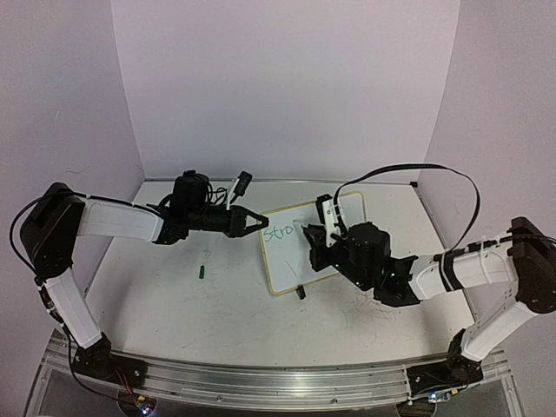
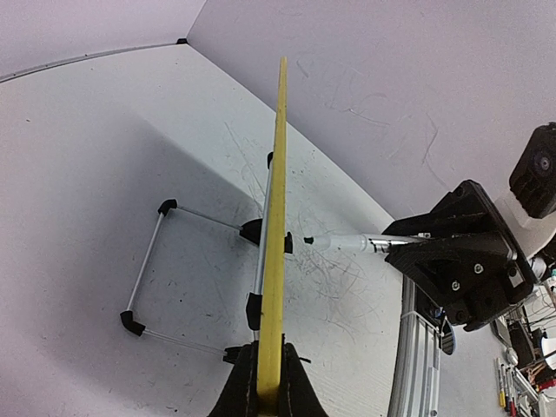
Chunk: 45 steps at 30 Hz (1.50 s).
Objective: Write a sentence on the whiteboard
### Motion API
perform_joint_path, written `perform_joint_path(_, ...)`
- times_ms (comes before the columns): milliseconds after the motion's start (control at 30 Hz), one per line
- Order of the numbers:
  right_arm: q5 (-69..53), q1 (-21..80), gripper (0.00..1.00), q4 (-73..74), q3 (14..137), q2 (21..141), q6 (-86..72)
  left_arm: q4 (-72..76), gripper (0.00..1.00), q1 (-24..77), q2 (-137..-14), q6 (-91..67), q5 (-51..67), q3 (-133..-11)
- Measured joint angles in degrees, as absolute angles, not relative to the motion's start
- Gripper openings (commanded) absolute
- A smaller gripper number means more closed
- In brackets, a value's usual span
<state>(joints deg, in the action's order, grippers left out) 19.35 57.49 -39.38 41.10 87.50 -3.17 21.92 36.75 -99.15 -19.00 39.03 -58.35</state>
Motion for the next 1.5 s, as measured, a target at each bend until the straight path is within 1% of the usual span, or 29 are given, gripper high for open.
perform_joint_path(1000, 20.1, 57.1, 0.00, -38.7, 42.7, 90.3, -2.6, 21.9, 0.00, 36.8, -99.2, -19.0, 39.0, -58.3)
perform_joint_path(1500, 20.1, 57.2, 0.00, -37.4, 42.0, 89.9, -5.1, 21.9, 0.00, 36.8, -99.2, -19.0, 38.9, -58.3)
